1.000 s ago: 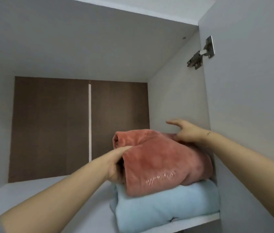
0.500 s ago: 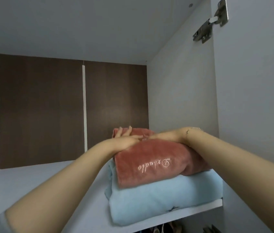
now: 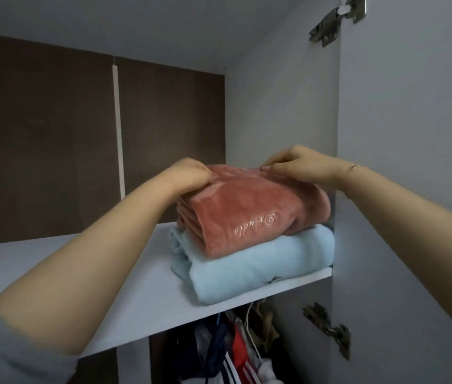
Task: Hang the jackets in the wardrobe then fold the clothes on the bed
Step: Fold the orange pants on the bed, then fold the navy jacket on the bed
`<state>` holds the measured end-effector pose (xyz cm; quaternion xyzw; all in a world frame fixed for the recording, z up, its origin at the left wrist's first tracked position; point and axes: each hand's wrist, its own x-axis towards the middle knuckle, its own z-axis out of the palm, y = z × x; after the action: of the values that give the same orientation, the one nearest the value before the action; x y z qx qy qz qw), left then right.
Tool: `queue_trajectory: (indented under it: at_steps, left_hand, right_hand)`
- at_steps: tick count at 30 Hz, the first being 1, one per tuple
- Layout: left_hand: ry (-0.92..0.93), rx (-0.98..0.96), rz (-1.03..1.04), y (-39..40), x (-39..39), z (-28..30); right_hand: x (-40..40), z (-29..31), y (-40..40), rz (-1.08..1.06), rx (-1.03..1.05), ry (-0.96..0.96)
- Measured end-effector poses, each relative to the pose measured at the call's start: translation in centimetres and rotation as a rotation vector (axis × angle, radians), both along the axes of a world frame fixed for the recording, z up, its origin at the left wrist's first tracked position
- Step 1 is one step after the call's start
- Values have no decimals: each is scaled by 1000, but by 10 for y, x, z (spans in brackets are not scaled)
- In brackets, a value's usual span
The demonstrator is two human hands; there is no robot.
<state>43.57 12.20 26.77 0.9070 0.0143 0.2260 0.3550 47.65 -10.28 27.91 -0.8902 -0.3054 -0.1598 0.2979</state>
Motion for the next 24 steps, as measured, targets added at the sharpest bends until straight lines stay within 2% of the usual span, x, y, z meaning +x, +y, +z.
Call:
queue_trajectory:
  at_steps: [2, 6, 8, 11, 13, 14, 16, 18, 21, 24]
  left_hand:
    - [-118, -108, -57, -3, -18, 5]
    - [-286, -324, -327, -24, -62, -11]
    - [-337, -404, -456, -38, -78, -31]
    - [-489, -392, -496, -63, -105, -66]
    - [-519, -466, -590, -80, -122, -87]
    - [-446, -541, -693, -89, -130, -98]
    - [-156, -704, -932, -110, -146, -120]
    - [107, -801, -1079, -138, -159, -147]
    - [234, -841, -1092, -188, -185, -192]
    - [400, -811, -1235, -251, -228, -236]
  right_hand:
    - [-25, -2, -5, 46, 189, 11]
    - [-76, -31, -10, 88, 556, 28]
    - [-100, -55, -16, 58, 649, -1]
    - [-137, -95, -37, 10, 761, -16]
    - [-164, -121, -57, -17, 810, -13]
    - [-178, -134, -67, -37, 830, -10]
    - [-207, -159, -88, -92, 868, -1]
    - [-240, -187, -110, -167, 900, 12]
    - [-300, -234, -150, -303, 936, 37]
    - [-375, -280, -197, -479, 988, 81]
